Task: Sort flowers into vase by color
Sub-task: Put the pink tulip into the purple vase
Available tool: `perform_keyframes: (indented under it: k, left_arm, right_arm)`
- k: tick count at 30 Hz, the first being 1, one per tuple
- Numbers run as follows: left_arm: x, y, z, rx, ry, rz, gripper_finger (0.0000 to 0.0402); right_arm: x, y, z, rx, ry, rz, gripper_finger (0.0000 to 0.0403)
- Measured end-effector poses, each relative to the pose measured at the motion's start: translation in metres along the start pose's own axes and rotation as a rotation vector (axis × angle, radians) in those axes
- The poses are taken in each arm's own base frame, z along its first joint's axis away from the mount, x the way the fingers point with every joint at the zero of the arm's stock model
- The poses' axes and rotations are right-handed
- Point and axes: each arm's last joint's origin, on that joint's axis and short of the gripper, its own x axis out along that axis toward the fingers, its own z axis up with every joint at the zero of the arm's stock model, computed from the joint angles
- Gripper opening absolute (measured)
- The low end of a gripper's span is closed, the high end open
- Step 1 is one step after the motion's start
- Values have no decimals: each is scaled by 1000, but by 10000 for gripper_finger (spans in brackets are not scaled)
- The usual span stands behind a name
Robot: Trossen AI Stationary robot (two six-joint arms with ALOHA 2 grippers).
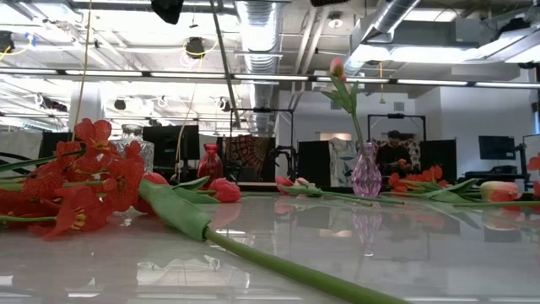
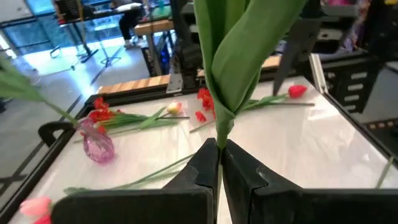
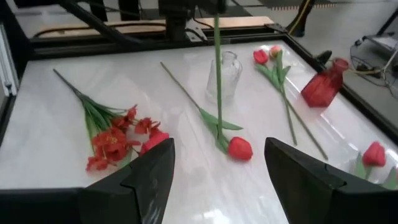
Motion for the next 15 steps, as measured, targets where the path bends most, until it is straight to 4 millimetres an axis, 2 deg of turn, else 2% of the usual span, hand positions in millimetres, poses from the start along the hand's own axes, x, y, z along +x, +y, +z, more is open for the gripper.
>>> perform_keyframes:
  k: [4,8,15]
  left_arm:
    - [6,-1,-4,53,19,-13,0]
    - [9,1,-5,62,24,-25,0]
    - [10,3,-5,37,13,-83,0]
  right_arm:
    - [11,-7,-3,10,15,-27,276]
    - [21,-16,5,21,4,-19,276]
    - [39,-30,19,25,-8,94,276]
